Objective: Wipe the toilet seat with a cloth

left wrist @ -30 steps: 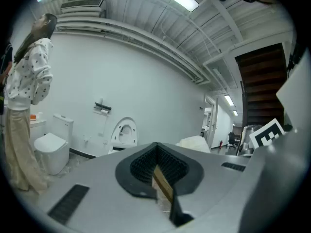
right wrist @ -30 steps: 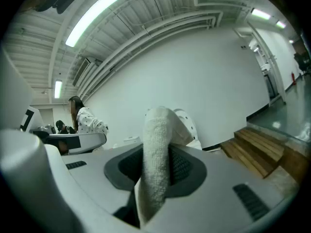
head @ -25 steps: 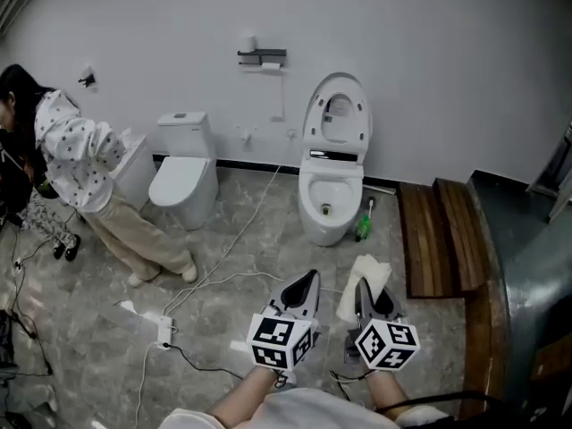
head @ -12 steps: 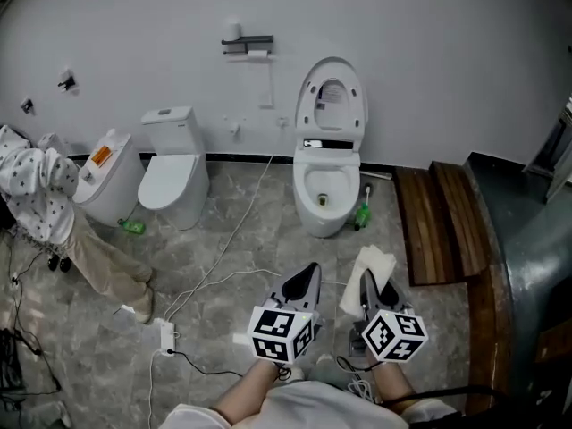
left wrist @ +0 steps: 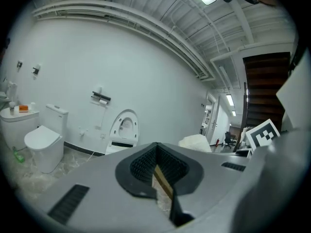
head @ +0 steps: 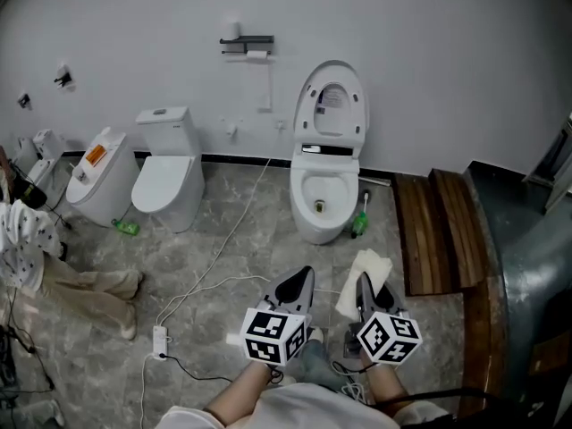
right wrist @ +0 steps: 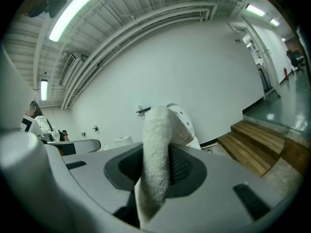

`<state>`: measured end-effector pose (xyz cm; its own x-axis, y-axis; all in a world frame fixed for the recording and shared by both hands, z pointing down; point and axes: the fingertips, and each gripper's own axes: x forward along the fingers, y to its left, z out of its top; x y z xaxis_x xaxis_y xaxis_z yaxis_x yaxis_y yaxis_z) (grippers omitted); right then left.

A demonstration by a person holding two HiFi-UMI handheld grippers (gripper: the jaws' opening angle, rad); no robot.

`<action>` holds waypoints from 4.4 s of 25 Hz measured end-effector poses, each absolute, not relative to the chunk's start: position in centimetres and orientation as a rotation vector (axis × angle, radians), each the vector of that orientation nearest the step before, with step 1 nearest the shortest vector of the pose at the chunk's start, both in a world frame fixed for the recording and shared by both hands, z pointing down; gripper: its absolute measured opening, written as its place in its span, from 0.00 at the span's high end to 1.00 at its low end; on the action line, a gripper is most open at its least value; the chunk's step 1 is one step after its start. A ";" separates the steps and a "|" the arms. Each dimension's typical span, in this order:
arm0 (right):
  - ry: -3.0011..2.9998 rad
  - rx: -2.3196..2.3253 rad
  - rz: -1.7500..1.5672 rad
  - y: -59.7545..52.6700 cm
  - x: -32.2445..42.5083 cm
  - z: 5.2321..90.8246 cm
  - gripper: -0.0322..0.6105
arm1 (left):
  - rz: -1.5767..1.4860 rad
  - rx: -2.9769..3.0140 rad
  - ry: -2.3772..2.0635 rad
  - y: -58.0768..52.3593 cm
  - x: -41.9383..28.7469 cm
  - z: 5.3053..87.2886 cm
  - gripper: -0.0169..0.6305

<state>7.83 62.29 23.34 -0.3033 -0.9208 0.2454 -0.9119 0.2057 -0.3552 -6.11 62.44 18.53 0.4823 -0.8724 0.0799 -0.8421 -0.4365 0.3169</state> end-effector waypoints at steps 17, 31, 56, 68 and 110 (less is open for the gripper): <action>2.424 -1.820 -0.702 49.8 11.2 22.2 0.79 | -0.102 2.409 -1.468 50.5 -2.5 17.8 0.98; 2.376 -1.870 -0.715 40.9 16.5 22.6 0.79 | -0.069 2.421 -1.465 41.8 0.9 18.1 0.98; 2.385 -1.912 -0.732 30.6 19.0 24.7 0.79 | 0.021 2.434 -1.393 30.8 4.8 20.3 0.98; 2.356 -1.914 -0.779 17.1 15.1 24.8 0.79 | 0.073 2.461 -1.339 17.0 2.3 19.6 0.98; 2.413 -1.839 -0.958 -15.7 10.6 29.3 0.79 | 0.071 2.325 -1.255 -11.5 0.1 25.5 0.98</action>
